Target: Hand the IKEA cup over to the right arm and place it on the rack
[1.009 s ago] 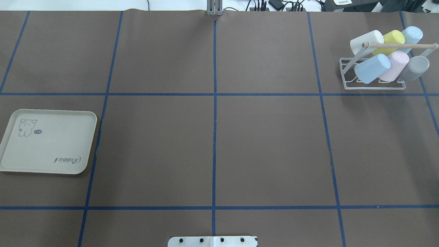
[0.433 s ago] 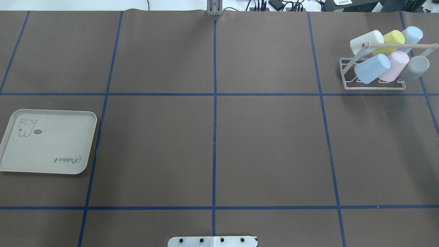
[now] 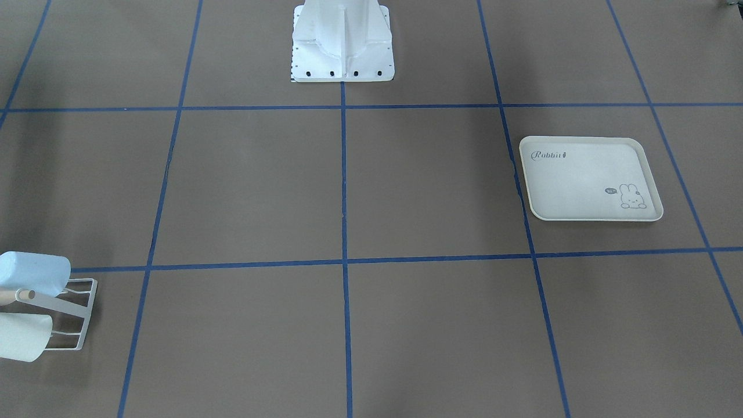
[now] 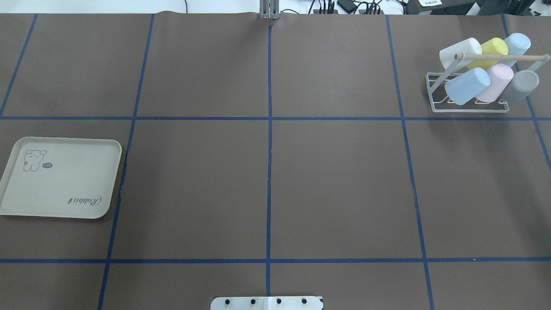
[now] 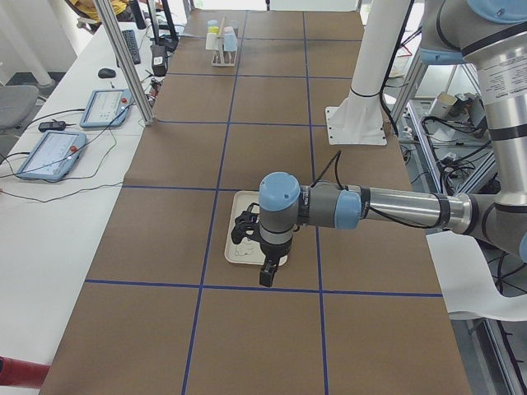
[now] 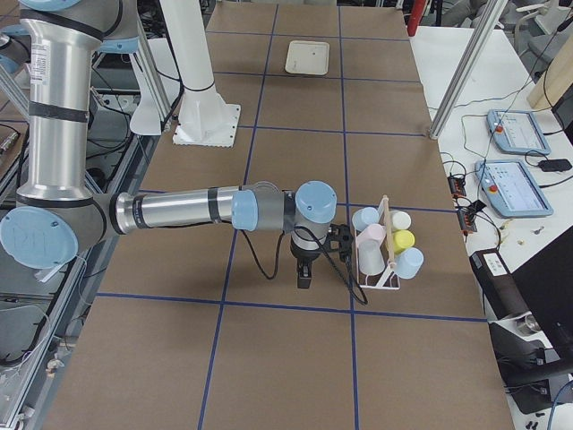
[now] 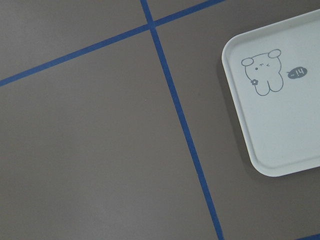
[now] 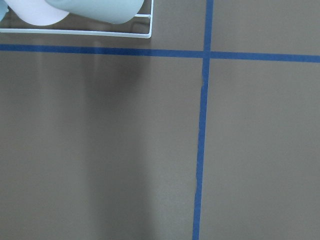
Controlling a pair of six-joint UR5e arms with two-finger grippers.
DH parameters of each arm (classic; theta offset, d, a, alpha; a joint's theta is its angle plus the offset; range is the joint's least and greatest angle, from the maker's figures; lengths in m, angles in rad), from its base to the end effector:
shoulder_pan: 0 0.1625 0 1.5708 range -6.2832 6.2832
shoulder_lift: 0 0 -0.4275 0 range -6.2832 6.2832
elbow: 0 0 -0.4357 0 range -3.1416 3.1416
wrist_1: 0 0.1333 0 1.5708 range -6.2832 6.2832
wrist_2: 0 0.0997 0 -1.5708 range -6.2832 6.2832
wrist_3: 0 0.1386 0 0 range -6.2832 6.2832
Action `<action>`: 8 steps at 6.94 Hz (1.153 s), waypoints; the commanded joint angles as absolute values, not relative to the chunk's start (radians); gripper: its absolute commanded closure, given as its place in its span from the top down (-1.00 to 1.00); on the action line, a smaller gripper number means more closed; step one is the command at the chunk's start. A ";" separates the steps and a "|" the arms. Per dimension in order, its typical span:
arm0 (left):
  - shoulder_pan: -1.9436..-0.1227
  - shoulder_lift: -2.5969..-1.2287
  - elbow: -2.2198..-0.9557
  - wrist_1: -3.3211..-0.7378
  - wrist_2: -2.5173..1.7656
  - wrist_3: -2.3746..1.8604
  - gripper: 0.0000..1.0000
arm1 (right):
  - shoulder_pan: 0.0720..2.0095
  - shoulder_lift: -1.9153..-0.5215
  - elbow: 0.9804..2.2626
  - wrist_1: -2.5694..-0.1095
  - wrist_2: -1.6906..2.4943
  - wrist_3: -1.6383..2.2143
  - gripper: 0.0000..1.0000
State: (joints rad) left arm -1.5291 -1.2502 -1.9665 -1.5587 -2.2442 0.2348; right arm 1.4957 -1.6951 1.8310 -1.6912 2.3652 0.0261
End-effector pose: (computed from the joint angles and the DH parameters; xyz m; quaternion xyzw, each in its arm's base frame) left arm -0.0299 -0.4077 0.6374 0.0614 0.3258 0.1403 0.9329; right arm -0.0017 -0.4811 0.6232 -0.0124 -0.3867 -0.0256 0.9218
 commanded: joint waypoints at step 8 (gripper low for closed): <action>-1.529 -1.255 -1.937 -1.559 -2.244 0.236 1.00 | 1.496 -1.695 1.839 -1.690 2.367 0.028 0.99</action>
